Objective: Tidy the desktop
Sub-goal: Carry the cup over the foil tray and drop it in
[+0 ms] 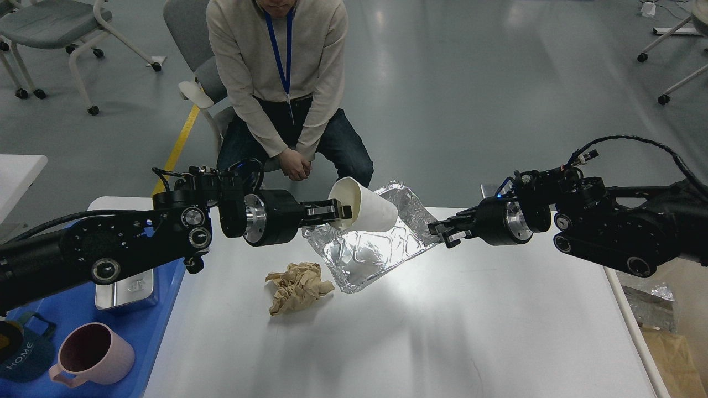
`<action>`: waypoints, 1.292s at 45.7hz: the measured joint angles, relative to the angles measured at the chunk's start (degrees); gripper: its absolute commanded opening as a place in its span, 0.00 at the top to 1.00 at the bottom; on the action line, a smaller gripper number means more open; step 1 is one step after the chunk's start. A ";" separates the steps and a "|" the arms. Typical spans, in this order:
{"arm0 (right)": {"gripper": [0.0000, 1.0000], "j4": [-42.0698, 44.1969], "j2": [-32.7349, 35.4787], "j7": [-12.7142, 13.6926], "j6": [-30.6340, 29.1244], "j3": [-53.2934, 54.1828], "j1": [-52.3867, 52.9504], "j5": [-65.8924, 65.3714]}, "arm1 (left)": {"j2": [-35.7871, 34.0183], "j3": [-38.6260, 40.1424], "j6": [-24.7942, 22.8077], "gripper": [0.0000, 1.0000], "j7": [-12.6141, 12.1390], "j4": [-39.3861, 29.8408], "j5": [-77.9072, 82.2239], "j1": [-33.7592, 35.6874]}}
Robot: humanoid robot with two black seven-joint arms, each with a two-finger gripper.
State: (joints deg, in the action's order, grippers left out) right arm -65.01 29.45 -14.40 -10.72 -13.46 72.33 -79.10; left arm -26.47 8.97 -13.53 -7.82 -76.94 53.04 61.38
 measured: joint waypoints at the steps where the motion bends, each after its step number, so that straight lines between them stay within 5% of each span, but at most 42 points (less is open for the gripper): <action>1: 1.00 -0.03 0.00 0.00 0.00 0.00 0.00 0.00 | 0.52 0.00 0.00 0.95 -0.02 0.49 -0.03 -0.01; 13: 1.00 -0.20 -0.12 -0.02 0.00 0.01 0.00 0.00 | 7.67 0.00 -0.01 0.92 -0.67 6.41 -0.29 -0.02; 25: 1.00 -0.20 -0.08 -0.02 0.00 0.01 -0.04 0.00 | 7.63 -0.09 -1.54 0.89 -3.70 7.69 -0.88 0.41; 40: 1.00 -0.21 -0.19 -0.02 0.00 0.01 -0.03 0.00 | 8.28 -0.08 -1.74 0.88 -4.55 9.24 -2.90 0.75; 59: 1.00 -0.38 -0.19 -0.10 0.00 0.01 -0.02 0.00 | 13.80 0.61 -1.06 0.28 -4.51 13.92 -4.60 2.92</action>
State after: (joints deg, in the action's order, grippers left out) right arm -65.39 29.27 -14.50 -10.72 -13.44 72.32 -79.10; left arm -12.67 9.58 -14.59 -12.34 -63.03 48.45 64.30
